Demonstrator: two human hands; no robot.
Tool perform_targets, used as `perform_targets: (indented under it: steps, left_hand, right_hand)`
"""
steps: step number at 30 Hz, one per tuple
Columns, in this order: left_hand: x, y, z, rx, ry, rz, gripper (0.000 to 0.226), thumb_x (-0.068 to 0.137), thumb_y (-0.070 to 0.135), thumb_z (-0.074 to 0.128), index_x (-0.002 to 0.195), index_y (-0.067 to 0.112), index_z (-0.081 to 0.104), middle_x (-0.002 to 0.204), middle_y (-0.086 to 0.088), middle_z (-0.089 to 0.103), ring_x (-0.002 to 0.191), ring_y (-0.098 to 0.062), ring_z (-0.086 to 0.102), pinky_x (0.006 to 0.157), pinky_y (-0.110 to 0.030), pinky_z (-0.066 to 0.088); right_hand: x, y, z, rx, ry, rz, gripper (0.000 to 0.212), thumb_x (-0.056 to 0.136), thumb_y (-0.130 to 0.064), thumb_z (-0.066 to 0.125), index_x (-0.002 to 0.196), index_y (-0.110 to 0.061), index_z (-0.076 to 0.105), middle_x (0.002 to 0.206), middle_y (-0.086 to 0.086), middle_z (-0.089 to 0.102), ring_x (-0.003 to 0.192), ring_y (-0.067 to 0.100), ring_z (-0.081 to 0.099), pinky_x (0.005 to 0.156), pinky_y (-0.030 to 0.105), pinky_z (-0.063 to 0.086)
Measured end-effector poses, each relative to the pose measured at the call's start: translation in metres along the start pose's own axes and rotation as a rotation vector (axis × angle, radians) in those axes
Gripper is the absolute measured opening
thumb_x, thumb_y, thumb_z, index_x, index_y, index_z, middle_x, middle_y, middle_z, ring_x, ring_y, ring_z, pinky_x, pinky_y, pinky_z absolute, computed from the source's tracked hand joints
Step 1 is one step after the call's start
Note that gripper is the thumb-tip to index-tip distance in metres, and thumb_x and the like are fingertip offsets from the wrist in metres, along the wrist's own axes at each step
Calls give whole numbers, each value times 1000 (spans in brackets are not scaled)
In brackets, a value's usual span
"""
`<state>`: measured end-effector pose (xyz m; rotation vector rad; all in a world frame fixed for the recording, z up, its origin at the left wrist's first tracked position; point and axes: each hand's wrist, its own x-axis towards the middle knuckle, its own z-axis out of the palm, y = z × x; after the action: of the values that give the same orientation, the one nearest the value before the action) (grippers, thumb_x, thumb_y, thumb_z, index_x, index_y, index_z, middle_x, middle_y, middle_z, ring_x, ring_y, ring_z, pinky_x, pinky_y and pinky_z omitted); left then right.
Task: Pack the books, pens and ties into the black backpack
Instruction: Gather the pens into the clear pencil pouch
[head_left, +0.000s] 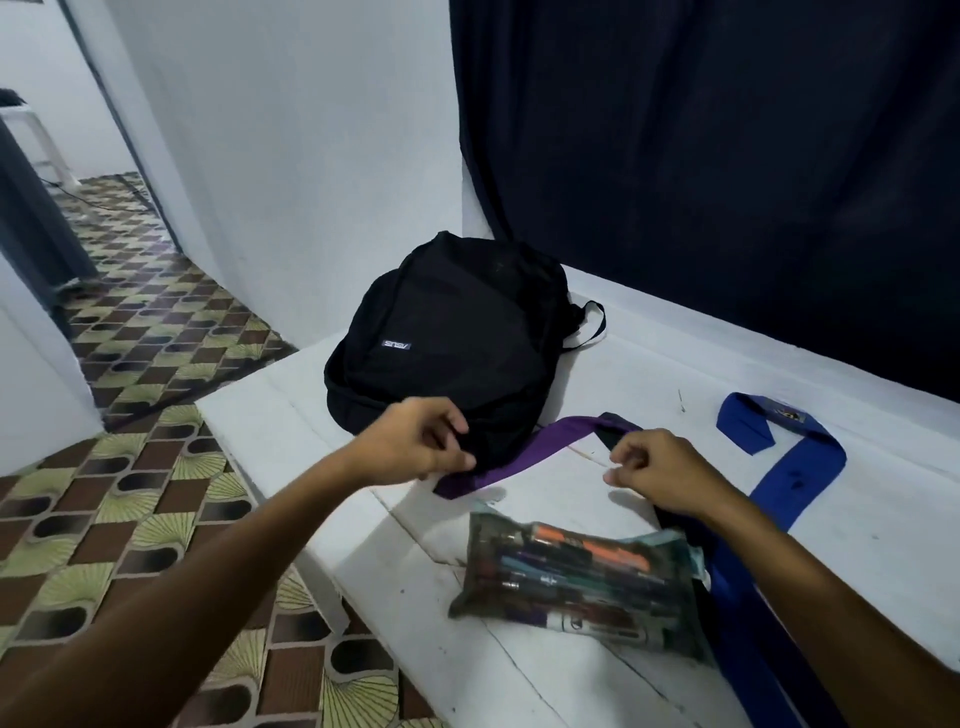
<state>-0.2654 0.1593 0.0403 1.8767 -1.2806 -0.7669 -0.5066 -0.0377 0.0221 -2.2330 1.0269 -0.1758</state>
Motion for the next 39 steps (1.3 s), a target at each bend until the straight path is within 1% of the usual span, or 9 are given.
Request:
perform_targets:
  steps: [5,11,15,19,23,29,33,36,39]
  left_hand:
    - [16,-31,-70,125,453,98,57,57,56,76,102,22,63,95,1,67,86,-12,62,80,-24,49]
    - [86,-87,-136,-78,357,-207,108,50,68,74,144,32,35,144,-10,43,134,-25,41,101,-40,43]
    - [131,-113,-154,-362,138,-215,122,41,73,83,146,43,28,131,-2,59,108,-16,65,78,-31,55]
    - [151,-119,-150,-413,65,-75,84,76,39,79,146,33,34,135,10,53,116,-7,57,103,-32,46]
    - [154,-121,-145,-470,79,-52,79,82,20,76,147,31,32,138,5,51,118,-13,56,100,-34,47]
    - [127,-90,-106,-543,-21,-69,107,63,34,90,145,41,21,128,-1,59,108,-21,65,80,-39,58]
    - [104,-70,-66,-582,-93,-61,99,61,42,81,138,51,19,119,-12,60,96,-24,69,72,-42,59]
    - [95,-63,-37,-610,-199,-25,94,73,31,75,143,48,15,112,-19,59,93,-30,71,82,-55,57]
    - [96,-50,-20,-617,-359,-33,83,78,29,62,143,47,14,125,-28,54,101,-36,69,90,-59,52]
  right_hand:
    - [25,-55,29,615,-156,198,53,75,-49,74,119,-29,52,99,6,57,70,18,65,68,36,59]
    - [71,-93,73,782,-16,342,80,62,-74,68,129,-45,38,121,-7,58,95,23,61,80,44,57]
    - [85,-108,92,831,159,366,73,68,-52,80,126,-44,37,122,-15,53,111,20,55,73,43,56]
    - [100,-105,104,910,306,318,89,64,-20,88,137,-26,38,127,-5,56,114,19,56,97,42,51]
    - [107,-93,99,956,349,328,83,65,3,83,134,-20,45,122,2,60,110,23,59,97,41,51]
    - [105,-52,53,911,410,387,83,63,6,82,135,-22,50,125,5,61,108,27,61,95,43,51]
    - [98,-47,16,182,533,482,85,76,-21,78,147,-19,31,141,15,44,126,37,44,103,45,40]
    - [83,-83,21,-36,678,240,61,83,-27,68,138,-23,44,131,13,49,122,36,45,101,46,40]
    - [61,-119,51,-36,360,-10,72,78,-36,69,143,-29,38,143,7,39,130,31,41,108,45,35]
